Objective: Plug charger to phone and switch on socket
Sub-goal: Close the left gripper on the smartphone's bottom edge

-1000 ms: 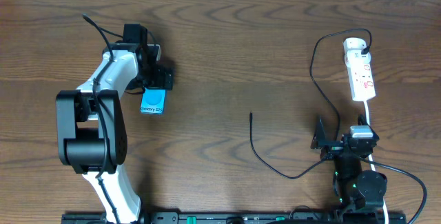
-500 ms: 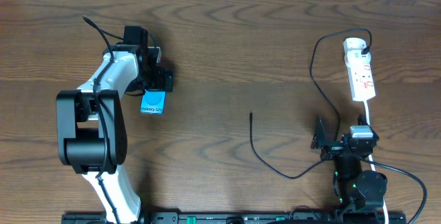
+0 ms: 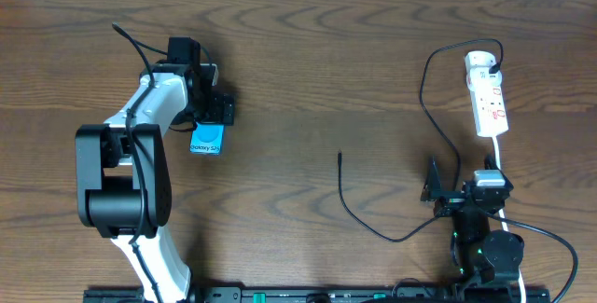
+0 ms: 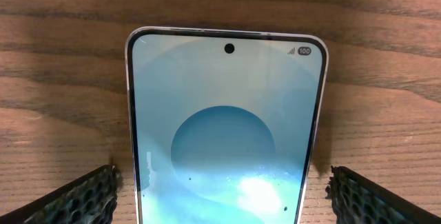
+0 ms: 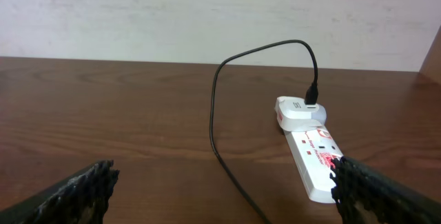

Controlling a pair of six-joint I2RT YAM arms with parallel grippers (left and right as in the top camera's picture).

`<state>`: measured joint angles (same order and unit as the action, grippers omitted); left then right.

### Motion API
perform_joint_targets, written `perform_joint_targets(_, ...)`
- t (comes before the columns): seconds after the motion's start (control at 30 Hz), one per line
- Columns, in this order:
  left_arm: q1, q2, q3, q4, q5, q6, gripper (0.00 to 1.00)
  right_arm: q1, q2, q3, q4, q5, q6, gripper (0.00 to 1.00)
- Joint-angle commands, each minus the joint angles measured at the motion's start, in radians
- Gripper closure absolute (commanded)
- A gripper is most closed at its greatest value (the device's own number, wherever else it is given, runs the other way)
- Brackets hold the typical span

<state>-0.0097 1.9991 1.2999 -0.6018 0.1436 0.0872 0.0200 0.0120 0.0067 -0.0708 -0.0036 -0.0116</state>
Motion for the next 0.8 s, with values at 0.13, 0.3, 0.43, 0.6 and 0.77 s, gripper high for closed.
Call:
perform_joint_targets(0.13,0.002,0.021,-0.033,-0.014,-0.051,0.006,0.02,-0.005,-0.005,-0.001,-0.004,0.005,-0.012,0.01)
perform_joint_targets(0.3,0.002,0.021,-0.033,-0.018,-0.059,0.006,0.02,-0.005,-0.005,-0.001,-0.005,0.005,-0.012,0.01)
perform_joint_targets(0.43,0.002,0.021,-0.033,-0.019,-0.059,0.006,0.02,-0.005,-0.005,-0.001,-0.004,0.005,-0.012,0.01)
perform_joint_targets(0.6,0.002,0.021,-0.033,-0.025,-0.059,0.006,0.02,-0.005,-0.005,-0.001,-0.004,0.005,-0.012,0.01)
perform_joint_targets(0.77,0.002,0.021,-0.033,-0.030,-0.059,0.006,0.02,-0.005,-0.005,-0.001,-0.005,0.005,-0.012,0.01)
